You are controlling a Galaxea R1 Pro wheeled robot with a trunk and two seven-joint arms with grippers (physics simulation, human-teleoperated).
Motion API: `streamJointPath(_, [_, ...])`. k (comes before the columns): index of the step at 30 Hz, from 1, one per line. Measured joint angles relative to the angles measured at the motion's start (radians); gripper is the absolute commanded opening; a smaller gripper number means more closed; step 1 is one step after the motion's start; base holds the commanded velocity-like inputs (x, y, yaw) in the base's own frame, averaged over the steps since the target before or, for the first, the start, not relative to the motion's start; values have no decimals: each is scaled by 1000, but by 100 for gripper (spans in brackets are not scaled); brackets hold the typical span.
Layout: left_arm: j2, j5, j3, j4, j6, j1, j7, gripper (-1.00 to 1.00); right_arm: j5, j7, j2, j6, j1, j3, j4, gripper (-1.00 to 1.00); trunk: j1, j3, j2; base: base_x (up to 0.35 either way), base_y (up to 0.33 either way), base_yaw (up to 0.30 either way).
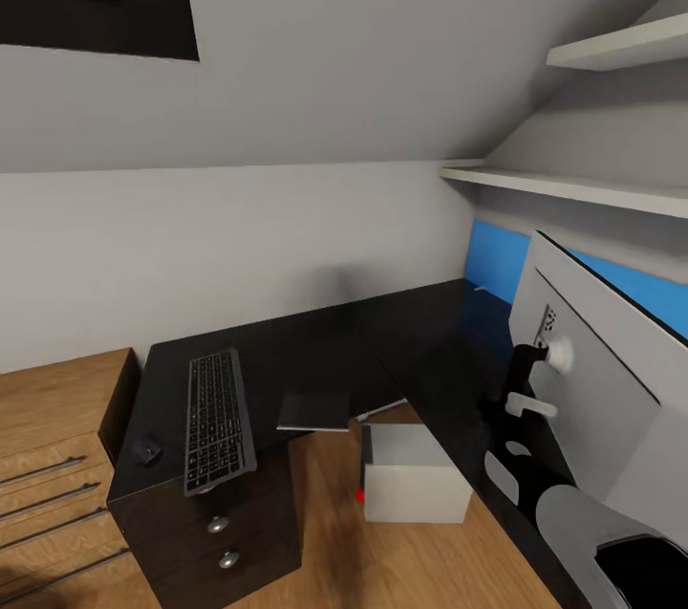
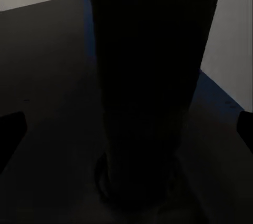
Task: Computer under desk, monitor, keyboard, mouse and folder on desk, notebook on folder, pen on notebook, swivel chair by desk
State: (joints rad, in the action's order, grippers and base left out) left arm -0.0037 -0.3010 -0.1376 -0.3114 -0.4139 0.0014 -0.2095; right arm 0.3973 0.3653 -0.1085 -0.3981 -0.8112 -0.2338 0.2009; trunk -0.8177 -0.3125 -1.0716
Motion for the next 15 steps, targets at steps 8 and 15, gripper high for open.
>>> streamJointPath(8, [0,1,0,0,0,0,0,100,-1,0,0,0,0,0,0,100,0,0,0,54,12,0])
streamJointPath(15, [1,0,2,0,0,0,0,100,-1,0,-1,0,0,0,0,100,0,0,0,4,1,0])
